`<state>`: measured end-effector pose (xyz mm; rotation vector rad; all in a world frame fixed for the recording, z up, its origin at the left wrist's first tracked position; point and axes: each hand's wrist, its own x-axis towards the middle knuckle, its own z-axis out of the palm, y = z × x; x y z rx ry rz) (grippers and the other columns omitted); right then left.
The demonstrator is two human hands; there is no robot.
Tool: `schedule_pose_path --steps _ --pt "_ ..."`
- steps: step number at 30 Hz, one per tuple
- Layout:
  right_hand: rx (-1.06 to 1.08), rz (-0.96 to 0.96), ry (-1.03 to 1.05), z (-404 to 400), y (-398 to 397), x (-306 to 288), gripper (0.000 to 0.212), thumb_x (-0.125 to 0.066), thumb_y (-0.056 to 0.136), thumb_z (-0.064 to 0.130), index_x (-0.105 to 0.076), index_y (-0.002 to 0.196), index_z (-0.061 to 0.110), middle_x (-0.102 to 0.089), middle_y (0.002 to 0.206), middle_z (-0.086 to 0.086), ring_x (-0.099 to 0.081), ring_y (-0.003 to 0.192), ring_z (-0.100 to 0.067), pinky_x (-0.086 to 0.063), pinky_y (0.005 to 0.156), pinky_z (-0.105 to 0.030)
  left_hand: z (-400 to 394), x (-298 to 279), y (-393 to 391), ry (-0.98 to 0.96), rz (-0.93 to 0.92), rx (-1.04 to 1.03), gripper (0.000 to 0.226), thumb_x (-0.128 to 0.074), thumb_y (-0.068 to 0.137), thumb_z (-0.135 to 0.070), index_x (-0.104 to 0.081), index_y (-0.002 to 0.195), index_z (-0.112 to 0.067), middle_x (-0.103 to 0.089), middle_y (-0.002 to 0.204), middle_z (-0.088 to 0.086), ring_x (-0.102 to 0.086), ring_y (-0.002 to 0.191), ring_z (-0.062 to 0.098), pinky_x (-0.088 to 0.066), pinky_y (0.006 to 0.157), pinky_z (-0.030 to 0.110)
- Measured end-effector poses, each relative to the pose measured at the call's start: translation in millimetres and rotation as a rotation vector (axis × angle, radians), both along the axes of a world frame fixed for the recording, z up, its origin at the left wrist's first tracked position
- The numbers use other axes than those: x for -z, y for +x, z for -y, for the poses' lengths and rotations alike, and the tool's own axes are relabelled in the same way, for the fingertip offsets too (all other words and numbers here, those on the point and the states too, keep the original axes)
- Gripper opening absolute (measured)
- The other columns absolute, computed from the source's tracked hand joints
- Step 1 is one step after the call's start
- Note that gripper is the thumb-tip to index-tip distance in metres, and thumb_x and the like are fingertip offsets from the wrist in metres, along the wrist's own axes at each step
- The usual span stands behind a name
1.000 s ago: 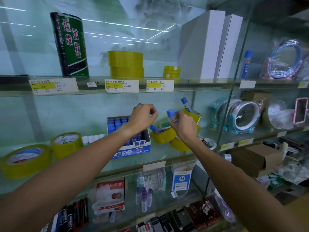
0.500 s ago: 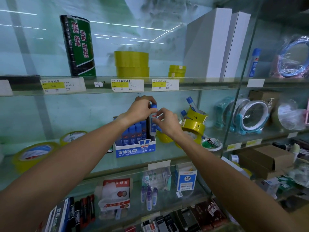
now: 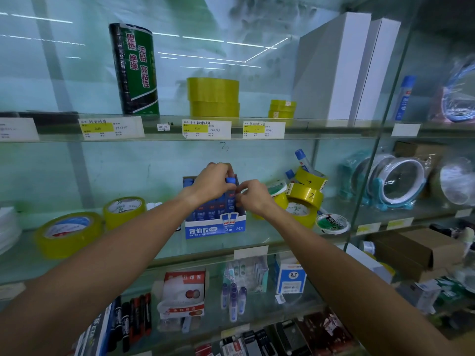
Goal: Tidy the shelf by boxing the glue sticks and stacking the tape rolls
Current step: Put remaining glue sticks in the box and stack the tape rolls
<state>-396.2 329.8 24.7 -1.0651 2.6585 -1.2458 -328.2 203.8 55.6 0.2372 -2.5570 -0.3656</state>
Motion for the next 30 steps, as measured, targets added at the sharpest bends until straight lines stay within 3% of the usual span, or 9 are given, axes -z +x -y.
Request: schedule_pose_path --steps 6,10,13,16,19,23,26,28,30 --pt "-0.041 0.023 0.121 -1.8 4.8 6.6 0.019 -0.054 0.085 0.005 -0.07 0.094 -0.001 -0.071 0.089 -0.021 -0.069 0.082 -0.035 -0.059 0.073 -0.048 -3.6 12.6 -0.1 -0.084 0.001 0.005 0.014 -0.076 0.073 -0.019 -0.069 0.082 -0.012 -0.067 0.085 0.003 -0.06 0.082 0.021 -0.05 0.073 0.037" --pt "-0.006 -0.036 0.163 -10.8 9.0 6.6 0.022 -0.057 0.087 0.009 -0.073 0.101 0.004 -0.072 0.098 -0.015 -0.067 0.086 -0.027 -0.054 0.072 -0.031 -7.4 17.9 -1.6 -0.14 -0.022 -0.001 0.013 -0.074 0.074 -0.017 -0.069 0.085 -0.011 -0.064 0.089 0.005 -0.059 0.084 0.023 -0.049 0.073 0.036" --pt "0.15 -0.115 0.137 -22.9 5.6 6.8 0.024 -0.057 0.088 0.01 -0.071 0.106 0.006 -0.071 0.105 -0.016 -0.064 0.1 -0.03 -0.051 0.081 -0.032 -8.8 21.7 -2.0 -0.181 -0.036 -0.006 0.017 -0.072 0.077 -0.021 -0.069 0.092 -0.013 -0.063 0.092 0.006 -0.058 0.089 0.025 -0.048 0.075 0.037" --pt "0.346 -0.169 0.145 -44.5 -6.2 8.5 0.019 -0.055 0.088 0.014 -0.066 0.1 0.004 -0.068 0.099 -0.016 -0.064 0.095 -0.035 -0.051 0.072 -0.033 -8.9 27.0 -1.4 -0.2 -0.072 0.003 0.025 -0.072 0.079 -0.026 -0.066 0.101 -0.017 -0.062 0.098 0.006 -0.055 0.095 0.025 -0.044 0.077 0.034" --pt "0.538 -0.186 0.185 -72.1 -19.0 12.9 0.026 -0.051 0.088 0.012 -0.054 0.113 0.006 -0.056 0.115 -0.019 -0.058 0.102 -0.038 -0.047 0.075 -0.038 -11.1 31.6 -1.1 -0.253 -0.1 0.008 0.031 -0.072 0.081 -0.031 -0.063 0.107 -0.017 -0.061 0.104 0.005 -0.054 0.099 0.024 -0.041 0.08 0.032" --pt "0.855 -0.042 0.363 -107.6 -32.6 20.6 0.049 -0.057 0.09 0.028 -0.036 0.132 0.014 -0.032 0.134 -0.022 -0.045 0.115 -0.042 -0.047 0.085 -0.047 -13.8 36.5 -0.5 -0.276 -0.137 0.005 0.034 -0.07 0.083 -0.033 -0.061 0.113 -0.018 -0.059 0.11 0.005 -0.051 0.103 0.024 -0.039 0.084 0.032" --pt "1.01 0.144 0.356 -131.2 -37.4 26.5 0.047 -0.051 0.093 0.03 -0.032 0.135 0.019 -0.023 0.138 -0.024 -0.038 0.12 -0.047 -0.041 0.091 -0.053 -14.8 39.1 1.6 -0.271 -0.156 0.009 0.033 -0.067 0.085 -0.034 -0.06 0.114 -0.019 -0.056 0.113 0.005 -0.048 0.106 0.023 -0.038 0.085 0.032" --pt "0.987 0.249 0.286 -143.7 -44.9 36.1 0.046 -0.039 0.097 0.031 -0.03 0.136 0.008 -0.027 0.141 -0.024 -0.038 0.124 -0.045 -0.038 0.096 -0.05 -16.0 40.6 3.6 -0.27 -0.163 0.032 0.031 -0.066 0.086 -0.034 -0.061 0.113 -0.019 -0.056 0.114 0.004 -0.048 0.107 0.022 -0.038 0.088 0.033" --pt "0.886 0.286 0.197 -150.1 -53.1 44.8 0.052 -0.039 0.094 0.032 -0.039 0.137 0.002 -0.044 0.135 -0.023 -0.048 0.119 -0.039 -0.041 0.089 -0.042 -16.3 41.6 5.7 -0.266 -0.164 0.059 0.03 -0.066 0.086 -0.033 -0.062 0.112 -0.019 -0.055 0.114 0.004 -0.047 0.107 0.022 -0.039 0.089 0.035"
